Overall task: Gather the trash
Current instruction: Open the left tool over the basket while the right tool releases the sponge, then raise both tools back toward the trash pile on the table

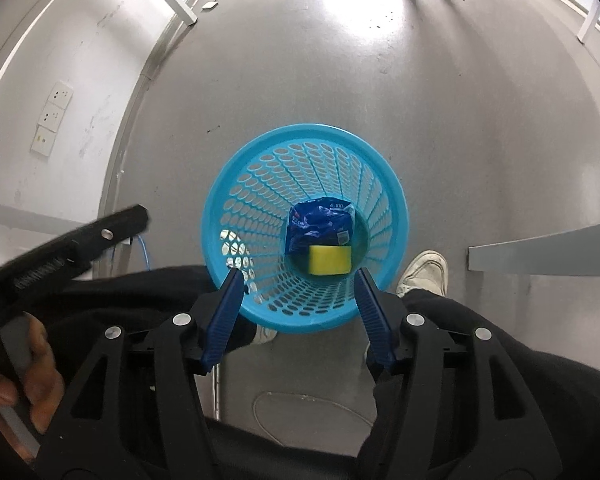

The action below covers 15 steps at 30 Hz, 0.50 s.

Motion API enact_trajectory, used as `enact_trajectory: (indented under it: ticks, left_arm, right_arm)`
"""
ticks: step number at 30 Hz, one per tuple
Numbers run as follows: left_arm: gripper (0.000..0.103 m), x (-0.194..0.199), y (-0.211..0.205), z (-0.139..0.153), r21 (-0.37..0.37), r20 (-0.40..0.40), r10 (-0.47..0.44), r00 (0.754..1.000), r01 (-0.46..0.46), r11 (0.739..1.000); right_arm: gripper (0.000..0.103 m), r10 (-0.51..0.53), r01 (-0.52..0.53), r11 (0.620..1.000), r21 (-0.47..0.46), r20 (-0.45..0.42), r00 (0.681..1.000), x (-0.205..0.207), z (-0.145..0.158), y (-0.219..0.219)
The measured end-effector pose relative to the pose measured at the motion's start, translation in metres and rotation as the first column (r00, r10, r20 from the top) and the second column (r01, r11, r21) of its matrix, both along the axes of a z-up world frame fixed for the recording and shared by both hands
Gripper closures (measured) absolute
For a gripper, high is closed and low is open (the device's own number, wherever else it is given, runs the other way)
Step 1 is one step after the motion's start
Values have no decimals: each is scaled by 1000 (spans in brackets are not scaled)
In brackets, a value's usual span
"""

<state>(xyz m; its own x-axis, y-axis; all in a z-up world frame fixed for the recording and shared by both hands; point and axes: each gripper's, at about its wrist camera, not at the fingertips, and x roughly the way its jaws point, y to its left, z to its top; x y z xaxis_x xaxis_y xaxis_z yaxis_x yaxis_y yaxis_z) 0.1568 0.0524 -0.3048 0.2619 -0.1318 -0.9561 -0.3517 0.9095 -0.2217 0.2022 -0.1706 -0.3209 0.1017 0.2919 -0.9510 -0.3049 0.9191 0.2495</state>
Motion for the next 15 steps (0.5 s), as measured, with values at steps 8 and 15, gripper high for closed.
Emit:
enact_trajectory:
  ticks: [8,15]
  left_arm:
    - [50,-46,-9,43,79,101,7,995,-15,997]
    - [46,-91,-20,79,191,207,34,978,-74,979]
  right_arm:
    - [42,27,-29,999,19,109,994,-41,45,-12]
    - [34,71,-80,996,39,202,977,-85,89,-19]
